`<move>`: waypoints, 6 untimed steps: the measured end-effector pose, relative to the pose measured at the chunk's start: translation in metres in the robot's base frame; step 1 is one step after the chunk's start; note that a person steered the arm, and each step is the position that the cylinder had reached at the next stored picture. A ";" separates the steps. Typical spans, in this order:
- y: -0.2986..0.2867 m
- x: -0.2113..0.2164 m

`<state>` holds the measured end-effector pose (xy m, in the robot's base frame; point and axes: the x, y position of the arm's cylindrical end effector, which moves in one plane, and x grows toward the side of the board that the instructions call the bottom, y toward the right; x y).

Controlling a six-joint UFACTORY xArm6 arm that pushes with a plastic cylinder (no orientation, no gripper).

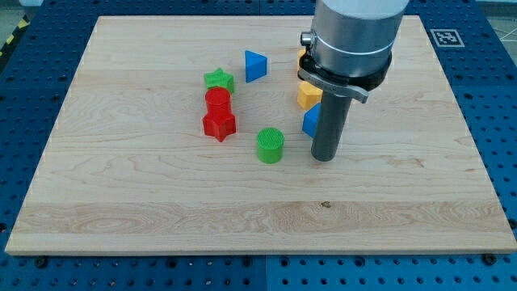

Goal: Push the green circle to the bottom of red star

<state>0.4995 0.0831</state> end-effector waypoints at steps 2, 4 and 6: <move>-0.006 0.001; -0.038 0.000; -0.069 -0.014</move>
<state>0.4852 0.0138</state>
